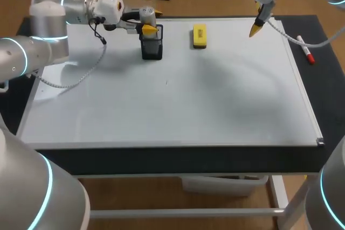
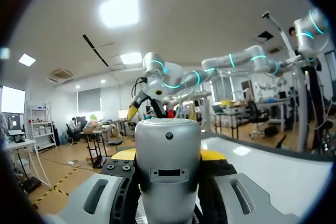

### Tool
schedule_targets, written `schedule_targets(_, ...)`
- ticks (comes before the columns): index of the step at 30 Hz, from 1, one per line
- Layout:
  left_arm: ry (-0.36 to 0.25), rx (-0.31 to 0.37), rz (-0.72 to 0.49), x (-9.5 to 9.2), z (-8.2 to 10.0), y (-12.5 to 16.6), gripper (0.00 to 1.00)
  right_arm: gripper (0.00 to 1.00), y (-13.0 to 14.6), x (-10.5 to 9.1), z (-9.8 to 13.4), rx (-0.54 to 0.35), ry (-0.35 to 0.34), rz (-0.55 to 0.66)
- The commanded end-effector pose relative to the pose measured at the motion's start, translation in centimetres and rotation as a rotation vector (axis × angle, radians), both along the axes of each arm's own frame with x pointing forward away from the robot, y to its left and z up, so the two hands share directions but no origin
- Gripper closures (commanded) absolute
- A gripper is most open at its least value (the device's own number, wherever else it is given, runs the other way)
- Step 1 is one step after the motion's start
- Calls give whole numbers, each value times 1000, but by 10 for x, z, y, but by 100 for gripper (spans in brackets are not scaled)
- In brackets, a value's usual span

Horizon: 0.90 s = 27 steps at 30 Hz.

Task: Pick up the inspection probe, press it on each red-marked spot on the whiteboard one by one, put down the probe, pick up the eraser, and wipe off all the red marks.

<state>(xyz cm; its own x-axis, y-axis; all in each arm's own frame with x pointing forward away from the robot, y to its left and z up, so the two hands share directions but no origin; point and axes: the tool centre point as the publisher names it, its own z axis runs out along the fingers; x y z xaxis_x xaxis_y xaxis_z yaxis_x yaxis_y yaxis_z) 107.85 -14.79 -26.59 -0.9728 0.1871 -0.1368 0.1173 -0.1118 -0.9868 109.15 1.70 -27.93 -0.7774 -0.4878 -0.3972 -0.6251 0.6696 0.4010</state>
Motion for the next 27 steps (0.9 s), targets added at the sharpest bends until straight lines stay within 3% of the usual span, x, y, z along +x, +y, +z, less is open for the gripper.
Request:
schedule_targets(1,2,-7,-16,6,-5,0,100,0,0,0,1,-4,0,2)
schedule_targets(9,0,-8,-14,6,-7,1,100,0,0,0,1,-4,0,2)
schedule_targets(10,4,-9,-13,6,-7,1,82,0,0,0,1,-4,0,2)
schedule_targets(11,8,-7,-12,6,-7,1,26,0,0,0,1,-4,0,2)
schedule_targets(12,9,-6,-6,6,-7,1,0,0,0,0,1,-4,0,2)
schedule_targets(19,18,17,23,7,-3,5,0,0,0,0,1,-4,0,2)
schedule_targets(26,15,139,118,9,-3,17,0,0,0,0,1,-4,0,2)
schedule_targets(27,15,181,143,9,-3,19,0,0,0,0,1,-4,0,2)
